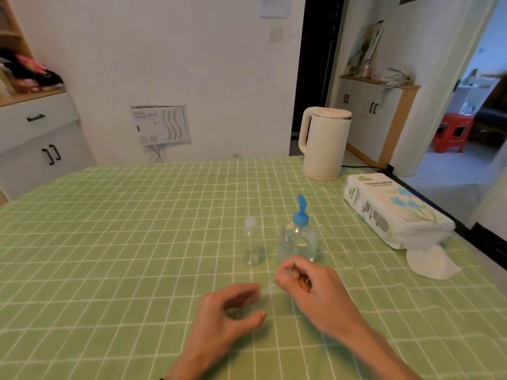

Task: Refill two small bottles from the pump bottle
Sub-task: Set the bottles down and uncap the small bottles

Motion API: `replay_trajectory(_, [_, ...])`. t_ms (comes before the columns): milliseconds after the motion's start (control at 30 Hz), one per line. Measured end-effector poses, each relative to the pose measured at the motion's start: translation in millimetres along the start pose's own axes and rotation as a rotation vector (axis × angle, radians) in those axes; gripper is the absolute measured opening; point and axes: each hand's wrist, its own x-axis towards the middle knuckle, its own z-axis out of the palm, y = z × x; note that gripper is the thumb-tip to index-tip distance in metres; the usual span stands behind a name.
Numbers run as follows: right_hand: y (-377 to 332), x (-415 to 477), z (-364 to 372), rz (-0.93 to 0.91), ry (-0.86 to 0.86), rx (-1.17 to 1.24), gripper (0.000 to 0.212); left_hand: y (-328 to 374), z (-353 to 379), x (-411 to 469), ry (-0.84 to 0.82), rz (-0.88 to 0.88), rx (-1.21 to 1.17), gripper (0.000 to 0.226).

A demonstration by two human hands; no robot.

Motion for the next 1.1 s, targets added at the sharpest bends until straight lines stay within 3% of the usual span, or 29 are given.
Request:
replay_trajectory(133, [4, 4, -1, -0.030, -0.096, -0.089, 0.017, -7, -3, 1, -0.021, -0.063, -0.051, 0.048])
replay_trajectory(300, [6, 6, -9, -0.025, -0.088, -0.091, 0.048, -11, -2, 1, -0.019, -0.093, -0.076, 0.046])
replay_trajectory(433, [16, 5, -26, 0.034, -0.048, -0.140, 0.059, -13, -2, 1, -0.021, -0.093, -0.087, 0.046])
replay_trajectory(867, [1, 8, -32, 0.054, -0.138, -0.157, 0.059, -13, -2, 0, -0.032, -0.111, -0.105, 0.047])
replay_trajectory(933, [-6, 8, -26, 0.024, -0.153, -0.168, 0.050, -13, -2, 0, -0.036, -0.101, -0.106, 0.046])
replay_trajectory(1033, [-12, 11, -20, -0.041, -0.101, -0.204, 0.017, -11, -3, 0, -0.035, -0.085, -0.123, 0.045])
replay_trajectory(1100, [-14, 12, -22, -0.059, -0.070, -0.174, 0.010, -11, -3, -1, -0.035, -0.084, -0.130, 0.045])
